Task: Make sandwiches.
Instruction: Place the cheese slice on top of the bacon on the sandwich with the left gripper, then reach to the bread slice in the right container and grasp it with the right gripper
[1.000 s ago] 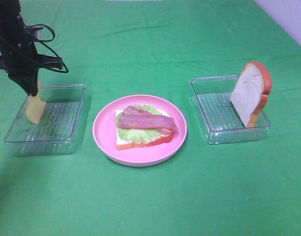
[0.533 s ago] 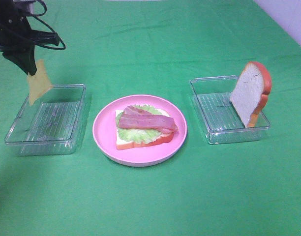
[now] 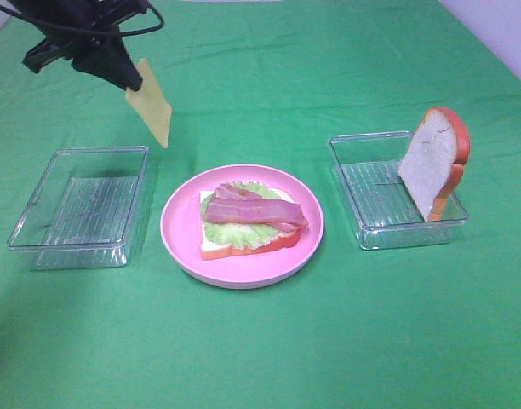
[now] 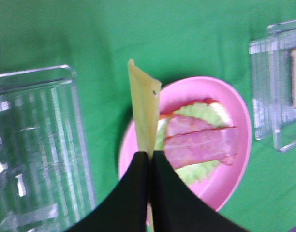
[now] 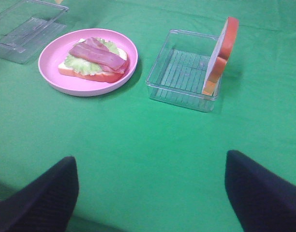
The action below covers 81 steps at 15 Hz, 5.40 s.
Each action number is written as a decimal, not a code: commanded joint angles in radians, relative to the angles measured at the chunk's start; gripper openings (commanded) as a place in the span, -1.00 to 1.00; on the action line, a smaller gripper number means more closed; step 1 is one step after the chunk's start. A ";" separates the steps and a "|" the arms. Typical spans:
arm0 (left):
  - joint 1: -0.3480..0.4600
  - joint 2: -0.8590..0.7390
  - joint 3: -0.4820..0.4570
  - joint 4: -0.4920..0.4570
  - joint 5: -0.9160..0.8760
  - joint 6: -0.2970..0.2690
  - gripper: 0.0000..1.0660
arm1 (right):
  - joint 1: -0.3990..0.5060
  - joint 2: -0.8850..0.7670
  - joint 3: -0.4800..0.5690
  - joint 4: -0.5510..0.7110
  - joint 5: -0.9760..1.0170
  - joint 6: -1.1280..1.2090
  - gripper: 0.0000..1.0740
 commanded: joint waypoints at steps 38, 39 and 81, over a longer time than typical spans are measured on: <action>-0.328 0.007 -0.211 0.527 0.109 -0.188 0.38 | 0.003 -0.022 0.003 -0.004 -0.001 0.008 0.42; -0.328 -0.033 -0.210 0.527 0.109 -0.188 0.38 | 0.003 -0.022 0.003 -0.003 -0.001 0.008 0.42; -0.328 -2.080 1.422 0.551 -0.125 -0.090 0.38 | -0.001 1.284 -0.485 -0.347 -0.221 0.368 0.24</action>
